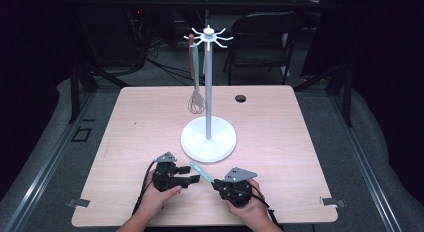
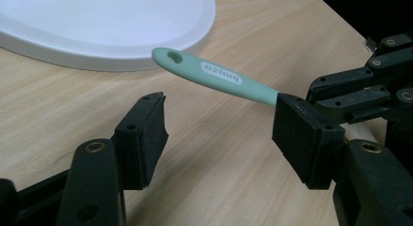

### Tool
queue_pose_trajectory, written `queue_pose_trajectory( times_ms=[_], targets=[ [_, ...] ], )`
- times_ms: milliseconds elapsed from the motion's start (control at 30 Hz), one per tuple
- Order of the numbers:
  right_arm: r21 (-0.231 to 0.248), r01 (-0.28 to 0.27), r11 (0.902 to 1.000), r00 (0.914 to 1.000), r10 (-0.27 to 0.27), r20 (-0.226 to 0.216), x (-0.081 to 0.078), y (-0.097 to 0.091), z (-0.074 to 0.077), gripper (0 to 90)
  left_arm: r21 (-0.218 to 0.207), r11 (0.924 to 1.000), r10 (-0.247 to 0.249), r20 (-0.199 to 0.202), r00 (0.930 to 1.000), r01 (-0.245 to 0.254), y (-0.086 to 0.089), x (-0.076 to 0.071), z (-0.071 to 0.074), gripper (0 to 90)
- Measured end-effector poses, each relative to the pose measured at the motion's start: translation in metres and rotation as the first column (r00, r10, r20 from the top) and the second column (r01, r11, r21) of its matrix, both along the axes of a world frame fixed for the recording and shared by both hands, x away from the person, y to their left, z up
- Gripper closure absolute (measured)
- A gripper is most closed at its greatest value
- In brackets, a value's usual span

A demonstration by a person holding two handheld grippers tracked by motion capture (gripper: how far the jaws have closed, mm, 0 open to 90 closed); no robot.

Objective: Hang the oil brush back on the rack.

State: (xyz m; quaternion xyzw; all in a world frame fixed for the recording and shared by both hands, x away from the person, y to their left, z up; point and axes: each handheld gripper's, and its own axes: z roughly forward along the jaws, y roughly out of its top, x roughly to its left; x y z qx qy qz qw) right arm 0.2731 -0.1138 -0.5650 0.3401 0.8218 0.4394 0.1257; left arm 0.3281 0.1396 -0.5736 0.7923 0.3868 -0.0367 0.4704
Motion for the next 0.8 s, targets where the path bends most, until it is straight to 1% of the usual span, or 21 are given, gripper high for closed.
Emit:
queue_pose_trajectory(
  times_ms=[33, 100, 167, 267, 300, 367, 467, 500, 567, 600, 633, 667, 733, 800],
  targets=[
    [-0.006, -0.016, 0.9999, 0.9998, 0.016, 0.013, -0.001, 0.002, 0.000, 82.8, -0.015, 0.9998, -0.009, -0.004, 1.0000, 0.009, -0.002, -0.001, 0.001, 36.5],
    [-0.003, -0.022, 0.9997, 0.9994, 0.022, 0.026, -0.003, 0.003, 0.000, 82.8, -0.026, 0.9995, -0.017, -0.009, 0.9998, 0.016, -0.003, -0.002, 0.001, 36.1],
    [0.005, -0.034, 0.9994, 0.9990, 0.033, 0.030, -0.004, 0.005, 0.000, 82.8, -0.039, 0.9990, -0.024, -0.016, 0.9996, 0.023, -0.005, -0.003, 0.001, 36.1],
    [0.005, -0.049, 0.9988, 0.9982, 0.049, 0.033, -0.004, 0.007, 0.000, 82.7, -0.042, 0.9986, -0.034, -0.015, 0.9993, 0.033, -0.008, -0.005, 0.001, 36.4],
    [0.012, -0.051, 0.9986, 0.9982, 0.050, 0.034, -0.005, 0.008, -0.001, 82.7, -0.049, 0.9981, -0.038, -0.016, 0.9992, 0.037, -0.009, -0.005, 0.001, 37.2],
    [0.009, -0.060, 0.9981, 0.9977, 0.060, 0.033, -0.005, 0.009, -0.001, 82.6, -0.061, 0.9975, -0.036, -0.011, 0.9993, 0.035, -0.010, -0.006, 0.002, 41.6],
    [0.018, -0.068, 0.9975, 0.9974, 0.068, 0.026, -0.005, 0.011, -0.002, 82.4, -0.089, 0.9950, -0.047, -0.019, 0.9987, 0.045, -0.011, -0.007, 0.002, 48.8],
    [0.020, -0.067, 0.9975, 0.9974, 0.067, 0.026, -0.006, 0.012, -0.003, 82.3, -0.085, 0.9954, -0.046, -0.011, 0.9989, 0.045, -0.012, -0.007, 0.003, 49.8],
    [0.008, -0.072, 0.9974, 0.9972, 0.071, 0.021, -0.006, 0.013, -0.004, 82.1, -0.068, 0.9970, -0.037, -0.002, 0.9993, 0.037, -0.012, -0.008, 0.003, 55.0],
    [0.012, -0.069, 0.9976, 0.9974, 0.069, 0.023, -0.006, 0.013, -0.004, 81.9, -0.076, 0.9964, -0.039, -0.008, 0.9992, 0.038, -0.012, -0.008, 0.003, 56.4],
    [0.012, -0.069, 0.9975, 0.9974, 0.069, 0.022, -0.006, 0.013, -0.004, 80.3, -0.077, 0.9964, -0.037, -0.010, 0.9993, 0.036, -0.012, -0.008, 0.003, 57.4],
    [0.016, -0.070, 0.9974, 0.9974, 0.070, 0.019, -0.005, 0.013, -0.004, 76.6, -0.076, 0.9965, -0.037, -0.010, 0.9993, 0.036, -0.012, -0.008, 0.002, 57.4],
    [0.015, -0.072, 0.9973, 0.9974, 0.072, -0.006, -0.005, 0.011, -0.003, 72.4, -0.075, 0.9966, -0.036, -0.011, 0.9993, 0.035, -0.012, -0.007, 0.002, 57.5],
    [0.011, -0.064, 0.9979, 0.9976, 0.065, -0.026, -0.005, 0.009, -0.004, 72.9, -0.074, 0.9966, -0.035, -0.011, 0.9993, 0.035, -0.012, -0.007, 0.002, 57.5]
  ],
)
